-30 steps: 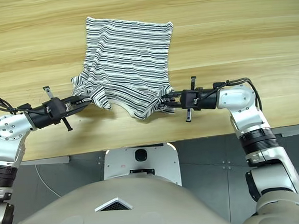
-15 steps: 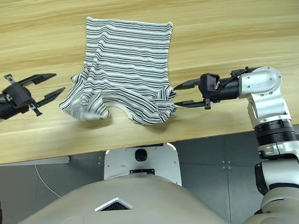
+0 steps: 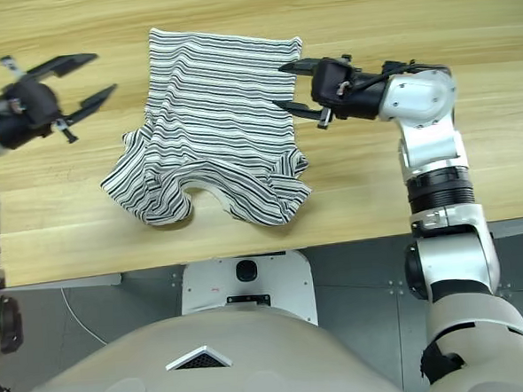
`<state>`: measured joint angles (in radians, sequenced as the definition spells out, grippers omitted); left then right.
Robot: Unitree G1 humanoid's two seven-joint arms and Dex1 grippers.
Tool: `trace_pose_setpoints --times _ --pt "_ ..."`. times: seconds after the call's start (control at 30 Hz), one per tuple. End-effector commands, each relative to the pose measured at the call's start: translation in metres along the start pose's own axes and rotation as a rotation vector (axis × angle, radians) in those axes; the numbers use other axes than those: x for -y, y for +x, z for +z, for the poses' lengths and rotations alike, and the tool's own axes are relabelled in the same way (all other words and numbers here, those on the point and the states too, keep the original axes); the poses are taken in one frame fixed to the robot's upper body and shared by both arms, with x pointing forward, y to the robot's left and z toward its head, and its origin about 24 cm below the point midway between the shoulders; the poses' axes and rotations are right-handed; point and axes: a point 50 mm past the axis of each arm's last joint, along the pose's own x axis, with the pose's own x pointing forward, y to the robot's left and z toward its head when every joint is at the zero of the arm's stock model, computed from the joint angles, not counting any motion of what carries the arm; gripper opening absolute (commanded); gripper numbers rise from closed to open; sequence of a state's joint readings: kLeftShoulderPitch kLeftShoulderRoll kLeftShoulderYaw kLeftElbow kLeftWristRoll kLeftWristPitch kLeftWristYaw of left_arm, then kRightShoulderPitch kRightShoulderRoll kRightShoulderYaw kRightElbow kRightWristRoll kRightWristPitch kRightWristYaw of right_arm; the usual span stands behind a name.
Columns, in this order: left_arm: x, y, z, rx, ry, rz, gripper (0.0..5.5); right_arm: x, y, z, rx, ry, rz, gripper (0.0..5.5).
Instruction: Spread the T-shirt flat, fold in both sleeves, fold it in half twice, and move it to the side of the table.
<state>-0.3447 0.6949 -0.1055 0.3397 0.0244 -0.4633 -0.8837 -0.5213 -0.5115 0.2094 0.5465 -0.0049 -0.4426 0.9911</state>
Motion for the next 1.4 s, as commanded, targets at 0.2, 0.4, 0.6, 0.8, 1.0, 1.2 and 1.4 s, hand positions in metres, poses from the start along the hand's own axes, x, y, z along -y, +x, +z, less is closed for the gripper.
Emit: trace_pose_setpoints --times 0.2,0.4,0.6,0.8,1.0,1.2,1.4 --pt "0.038 0.007 -0.044 -0.188 0.009 -0.362 1.89 -0.025 0.028 -0.029 -0.155 -0.059 0.110 2.25" --pt "0.036 -0.012 -0.055 -0.270 0.016 -0.399 1.89 -0.029 0.018 -0.047 -0.295 -0.150 0.163 2.25" --pt "0.041 -0.023 -0.065 -0.324 -0.009 -0.409 1.89 -0.024 0.005 -0.064 -0.442 -0.267 0.161 2.25" --pt "0.066 -0.024 -0.072 -0.324 -0.066 -0.474 1.89 -0.021 0.001 -0.068 -0.482 -0.319 0.150 2.25" --pt "0.082 -0.029 -0.080 -0.362 -0.092 -0.501 1.89 -0.012 -0.004 -0.072 -0.541 -0.413 0.093 2.25" --pt "0.053 -0.022 -0.074 -0.338 -0.012 -0.322 1.89 0.023 0.005 -0.040 -0.335 -0.552 -0.256 2.25" --pt "0.046 -0.022 -0.055 -0.208 -0.030 -0.291 1.89 0.061 -0.006 0.013 0.109 -0.252 -0.633 2.25"
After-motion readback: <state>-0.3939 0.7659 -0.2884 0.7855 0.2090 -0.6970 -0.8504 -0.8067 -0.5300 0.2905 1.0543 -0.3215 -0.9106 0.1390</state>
